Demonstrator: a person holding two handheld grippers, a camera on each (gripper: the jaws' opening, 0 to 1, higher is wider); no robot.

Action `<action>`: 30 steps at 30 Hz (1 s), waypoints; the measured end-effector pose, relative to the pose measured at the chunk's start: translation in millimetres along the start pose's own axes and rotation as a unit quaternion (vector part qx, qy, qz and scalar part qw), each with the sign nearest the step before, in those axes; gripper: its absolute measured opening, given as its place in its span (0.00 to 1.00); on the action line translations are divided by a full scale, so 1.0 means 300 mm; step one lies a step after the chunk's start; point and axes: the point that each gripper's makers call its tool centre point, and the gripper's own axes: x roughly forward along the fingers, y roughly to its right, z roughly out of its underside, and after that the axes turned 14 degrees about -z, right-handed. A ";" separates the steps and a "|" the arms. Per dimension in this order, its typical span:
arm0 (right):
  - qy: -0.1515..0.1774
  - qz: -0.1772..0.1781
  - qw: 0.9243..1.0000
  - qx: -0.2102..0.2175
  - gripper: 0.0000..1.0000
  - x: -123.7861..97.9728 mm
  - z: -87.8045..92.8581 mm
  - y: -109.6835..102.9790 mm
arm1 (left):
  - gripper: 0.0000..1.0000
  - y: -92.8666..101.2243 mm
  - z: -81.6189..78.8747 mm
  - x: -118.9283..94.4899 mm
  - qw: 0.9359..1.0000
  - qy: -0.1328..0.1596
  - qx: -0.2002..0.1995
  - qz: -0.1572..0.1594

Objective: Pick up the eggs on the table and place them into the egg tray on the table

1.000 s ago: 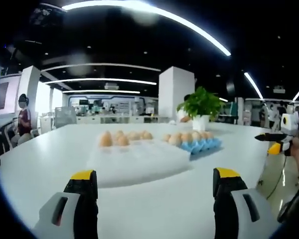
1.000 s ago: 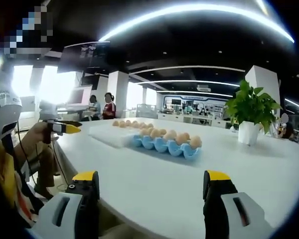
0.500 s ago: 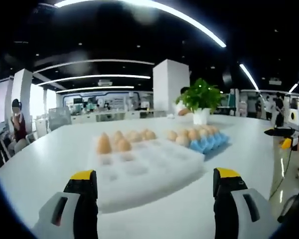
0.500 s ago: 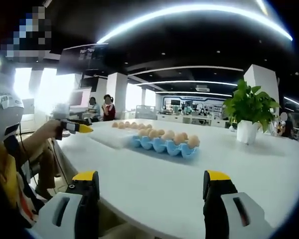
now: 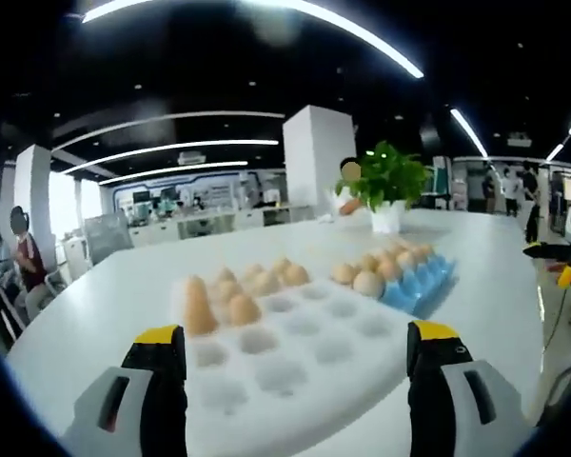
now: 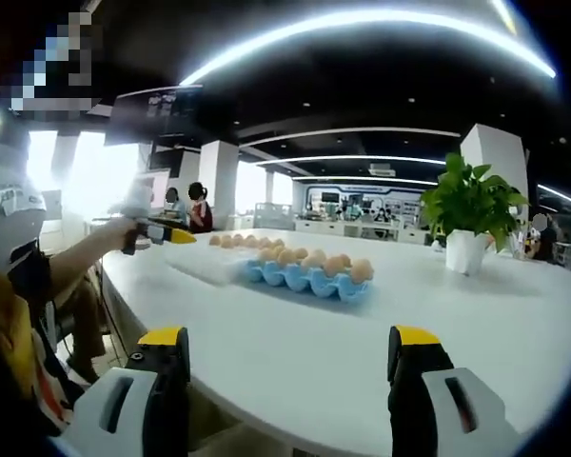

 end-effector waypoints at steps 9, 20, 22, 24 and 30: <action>0.001 0.004 1.000 -0.004 0.90 -0.005 -0.004 0.007 | 1.00 -0.049 -0.018 0.085 0.999 -0.037 0.026 0.017; 0.004 0.008 1.000 -0.003 0.90 -0.015 0.000 0.005 | 1.00 -0.051 -0.014 0.164 0.995 -0.080 0.039 0.038; 0.005 0.010 1.000 -0.003 0.90 -0.020 -0.002 0.007 | 1.00 -0.044 -0.011 0.175 0.994 -0.087 0.042 0.048; 0.006 0.011 1.000 -0.002 0.89 -0.022 -0.003 0.008 | 1.00 -0.039 0.001 0.186 0.992 -0.100 0.048 0.055; 0.008 0.012 1.000 -0.001 0.89 -0.022 0.001 0.005 | 1.00 -0.037 0.012 0.225 0.989 -0.121 0.066 0.062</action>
